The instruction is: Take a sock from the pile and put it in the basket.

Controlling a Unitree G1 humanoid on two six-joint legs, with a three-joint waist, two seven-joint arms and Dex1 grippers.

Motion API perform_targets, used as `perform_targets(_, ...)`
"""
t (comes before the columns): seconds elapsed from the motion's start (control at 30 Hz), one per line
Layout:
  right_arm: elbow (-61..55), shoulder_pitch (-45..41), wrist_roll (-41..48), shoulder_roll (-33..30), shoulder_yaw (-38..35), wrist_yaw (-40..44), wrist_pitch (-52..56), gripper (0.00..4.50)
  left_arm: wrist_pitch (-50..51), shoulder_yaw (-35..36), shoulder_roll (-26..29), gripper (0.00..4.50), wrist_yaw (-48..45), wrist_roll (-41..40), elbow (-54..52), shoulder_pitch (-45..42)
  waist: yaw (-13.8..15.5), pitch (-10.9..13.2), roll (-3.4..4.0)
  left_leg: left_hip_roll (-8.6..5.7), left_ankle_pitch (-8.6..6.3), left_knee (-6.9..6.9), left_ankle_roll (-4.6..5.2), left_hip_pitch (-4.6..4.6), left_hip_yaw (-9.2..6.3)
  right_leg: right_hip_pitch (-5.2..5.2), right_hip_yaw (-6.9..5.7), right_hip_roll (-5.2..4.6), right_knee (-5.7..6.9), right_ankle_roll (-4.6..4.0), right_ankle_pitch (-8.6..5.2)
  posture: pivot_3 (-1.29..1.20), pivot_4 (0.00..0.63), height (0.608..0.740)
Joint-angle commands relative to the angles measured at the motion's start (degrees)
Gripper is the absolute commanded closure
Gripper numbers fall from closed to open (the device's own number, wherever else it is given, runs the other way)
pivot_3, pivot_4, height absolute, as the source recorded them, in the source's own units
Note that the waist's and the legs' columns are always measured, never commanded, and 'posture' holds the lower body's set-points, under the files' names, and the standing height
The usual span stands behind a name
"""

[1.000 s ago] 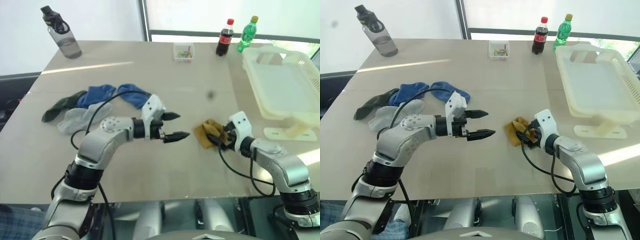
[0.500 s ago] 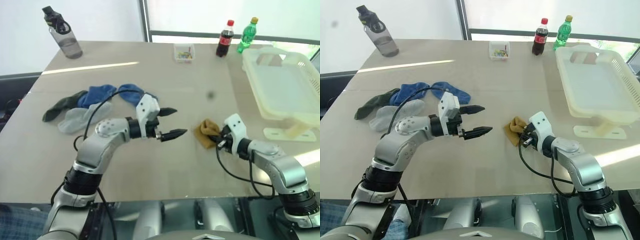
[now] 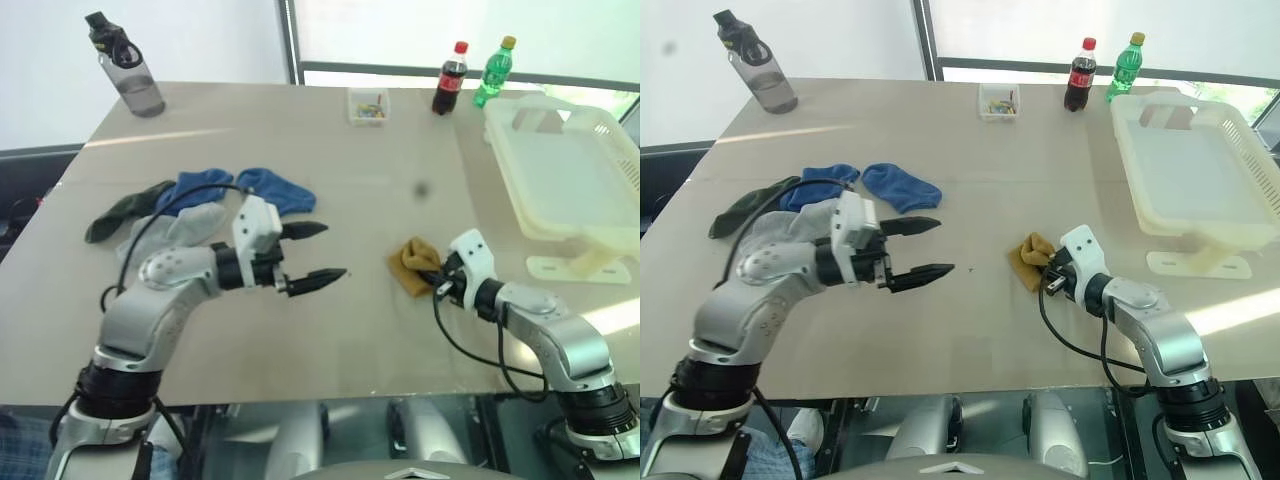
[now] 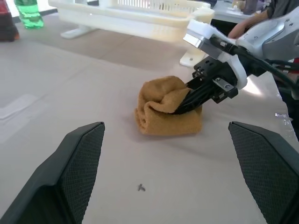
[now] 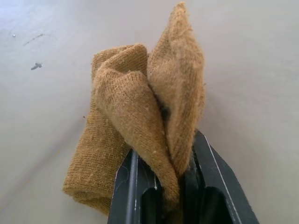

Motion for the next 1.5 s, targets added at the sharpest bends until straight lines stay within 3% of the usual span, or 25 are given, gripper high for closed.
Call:
perform_targets(0.03, 0.56, 0.75, -0.23, -2.14, -1.83, 0.52, 1.7, 4.48, 3.6, 5.04, 2.25, 0.0, 0.44, -5.21, -4.1, 0.65, 0.1, 0.04, 0.03, -0.02, 0.0, -0.01, 0.0, -0.01, 0.01, 0.0, -0.01, -0.02, 0.0, -0.01, 0.01, 0.0, 0.15, 0.74)
perform_targets(0.33, -1.92, -0.43, 4.12, -7.83, -7.53, 4.82, 4.46, 4.48, 5.98, 10.72, 2.59, 0.0, 3.34, -11.76, -6.17, -1.76, 0.46, 0.37, 0.27, -0.08, 0.0, -0.02, 0.0, -0.17, 0.06, -0.1, -0.05, -0.04, -0.09, -0.05, 0.04, 0.0, 0.15, 0.74)
perform_targets(0.6, -6.2, 0.21, 7.68, -11.08, -11.04, 6.01, 7.47, 4.48, 4.22, 10.05, 2.49, 0.0, 2.91, -11.25, -6.49, -0.03, -0.02, 0.47, 0.41, -0.05, 0.0, -0.04, 0.0, -0.47, 0.05, -0.39, -0.04, 0.04, -0.09, -0.14, 0.12, 0.0, 0.15, 0.74)
perform_targets(0.93, -9.21, -10.37, 19.92, -16.82, -23.24, 6.83, 16.74, 4.48, 2.6, 8.98, 1.89, 0.0, 2.6, -10.33, -5.7, -0.24, -0.01, 0.53, 0.47, -0.04, 0.0, 0.19, 0.0, -0.79, -0.03, -0.66, -0.11, 0.07, 0.05, -0.03, 0.21, 0.0, 0.15, 0.74)
perform_targets(1.13, 6.59, -23.13, 16.92, -22.95, -28.63, 2.84, 14.92, 4.48, 1.47, 7.68, 1.03, 0.0, 2.21, -9.46, -5.73, 0.29, 0.17, 0.69, 0.57, -0.09, 0.01, 0.28, 0.01, -0.89, 0.12, -0.81, 0.09, 0.06, 0.12, -0.04, 0.22, 0.0, 0.15, 0.74)
perform_targets(1.5, 46.77, -35.36, -0.33, -22.56, -23.25, -4.69, -5.05, 4.48, -0.34, 6.43, 0.19, 0.0, 1.66, -8.01, -4.6, -0.45, -0.3, 0.72, 0.63, -0.08, 0.01, 0.26, 0.01, -0.9, 0.3, -0.91, 0.29, 0.11, 0.17, 0.15, 0.36, 0.0, 0.15, 0.74)
